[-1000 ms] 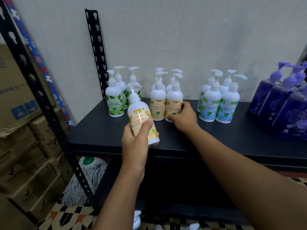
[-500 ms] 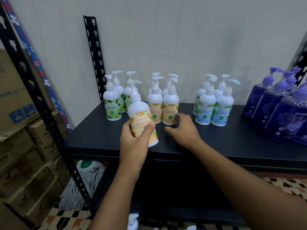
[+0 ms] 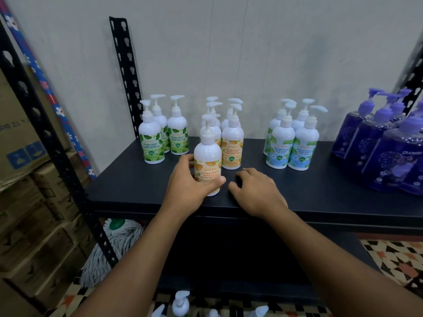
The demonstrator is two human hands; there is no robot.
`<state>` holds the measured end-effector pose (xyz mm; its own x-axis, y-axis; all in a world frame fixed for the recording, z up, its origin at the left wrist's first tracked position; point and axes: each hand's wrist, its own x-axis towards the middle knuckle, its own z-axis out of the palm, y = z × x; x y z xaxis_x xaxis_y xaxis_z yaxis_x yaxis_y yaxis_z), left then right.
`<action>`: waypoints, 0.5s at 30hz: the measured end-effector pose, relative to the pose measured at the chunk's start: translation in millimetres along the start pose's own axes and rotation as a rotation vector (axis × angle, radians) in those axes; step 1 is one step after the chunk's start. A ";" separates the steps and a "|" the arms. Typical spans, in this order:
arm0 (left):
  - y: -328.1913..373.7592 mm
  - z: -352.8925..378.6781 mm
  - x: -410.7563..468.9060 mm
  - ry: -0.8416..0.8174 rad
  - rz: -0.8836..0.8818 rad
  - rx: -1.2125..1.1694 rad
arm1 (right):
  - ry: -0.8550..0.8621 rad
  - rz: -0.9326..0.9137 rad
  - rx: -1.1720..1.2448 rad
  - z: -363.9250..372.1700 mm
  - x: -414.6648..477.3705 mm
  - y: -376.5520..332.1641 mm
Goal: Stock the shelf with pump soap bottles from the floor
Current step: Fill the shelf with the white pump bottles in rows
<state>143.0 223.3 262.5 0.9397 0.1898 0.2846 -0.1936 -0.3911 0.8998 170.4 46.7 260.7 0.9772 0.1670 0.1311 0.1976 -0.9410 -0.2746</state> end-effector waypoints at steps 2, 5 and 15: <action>-2.2 -1.6 -0.8 0.017 -0.017 0.033 | 0.006 -0.004 -0.007 0.8 0.2 -0.1; -4.3 -2.7 1.6 0.030 -0.047 0.055 | 0.011 -0.004 -0.005 1.4 1.1 -0.1; -5.1 8.1 24.2 0.034 -0.060 0.111 | 0.013 -0.001 -0.015 1.7 0.5 -1.0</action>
<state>169.0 222.6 262.1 0.9383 0.2453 0.2439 -0.1031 -0.4748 0.8741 170.8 48.2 259.4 0.9758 0.1643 0.1441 0.1976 -0.9451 -0.2604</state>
